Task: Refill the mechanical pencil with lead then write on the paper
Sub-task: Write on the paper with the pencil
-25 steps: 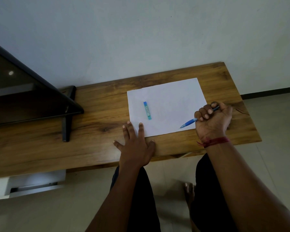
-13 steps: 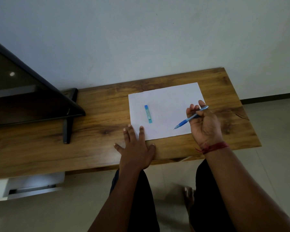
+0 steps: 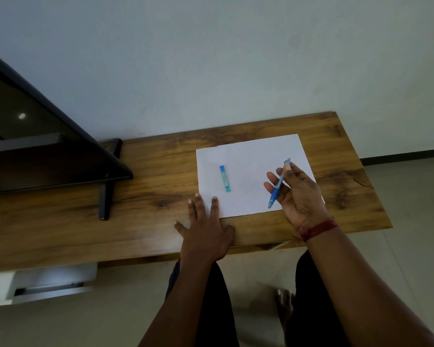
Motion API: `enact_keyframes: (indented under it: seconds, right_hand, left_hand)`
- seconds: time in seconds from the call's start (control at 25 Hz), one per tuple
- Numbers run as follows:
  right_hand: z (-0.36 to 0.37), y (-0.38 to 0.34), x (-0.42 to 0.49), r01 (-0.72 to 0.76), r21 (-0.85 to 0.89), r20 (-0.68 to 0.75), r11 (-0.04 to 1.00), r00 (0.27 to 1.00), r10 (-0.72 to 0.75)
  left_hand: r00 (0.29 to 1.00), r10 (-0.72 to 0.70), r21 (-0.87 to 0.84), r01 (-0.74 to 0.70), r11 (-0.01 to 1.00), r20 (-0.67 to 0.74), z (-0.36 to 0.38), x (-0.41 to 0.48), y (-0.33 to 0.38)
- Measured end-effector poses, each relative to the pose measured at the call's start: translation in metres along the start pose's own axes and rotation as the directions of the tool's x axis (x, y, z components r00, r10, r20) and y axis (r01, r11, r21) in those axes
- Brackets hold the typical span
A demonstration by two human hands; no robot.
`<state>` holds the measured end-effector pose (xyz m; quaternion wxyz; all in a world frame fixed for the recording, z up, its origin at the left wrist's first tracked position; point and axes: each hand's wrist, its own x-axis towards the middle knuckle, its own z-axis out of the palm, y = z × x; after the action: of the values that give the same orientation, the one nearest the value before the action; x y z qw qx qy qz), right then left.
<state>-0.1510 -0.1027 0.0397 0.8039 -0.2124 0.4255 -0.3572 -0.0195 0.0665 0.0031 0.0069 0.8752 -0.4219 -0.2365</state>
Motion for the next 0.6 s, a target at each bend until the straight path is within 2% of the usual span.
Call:
enact_keyframes:
  seconds: [0.12,0.28,0.32,0.4,0.52,0.6]
  right_hand:
    - [0.006,-0.003,0.005,0.007,-0.026,-0.024,1.0,1.0,-0.008]
    - [0.021,-0.013,0.018,-0.058,-0.05,-0.037,0.997,0.998,0.056]
    - [0.025,-0.016,0.023,-0.067,-0.089,-0.035,0.994,0.997,0.065]
    - [0.034,-0.022,0.032,-0.08,-0.278,-0.026,0.957,0.997,0.075]
    - [0.043,-0.021,0.043,-0.055,-0.62,-0.03,0.783,0.998,0.046]
    - [0.046,-0.015,0.052,-0.006,-0.801,-0.046,0.599,0.998,-0.052]
  left_hand:
    - [1.0,-0.006,-0.005,0.006,1.0,-0.003,0.0,0.0,0.001]
    - [1.0,-0.016,0.003,0.016,1.0,-0.016,0.002,0.0,0.003]
    - [1.0,-0.02,0.004,0.02,1.0,-0.019,0.003,0.0,0.004]
    - [0.999,-0.025,0.006,0.026,1.0,-0.023,0.004,0.001,0.004]
    - [0.999,-0.024,0.01,0.024,1.0,-0.033,0.004,0.0,0.004]
    - [0.999,-0.028,0.008,0.029,1.0,-0.04,0.004,0.0,0.004]
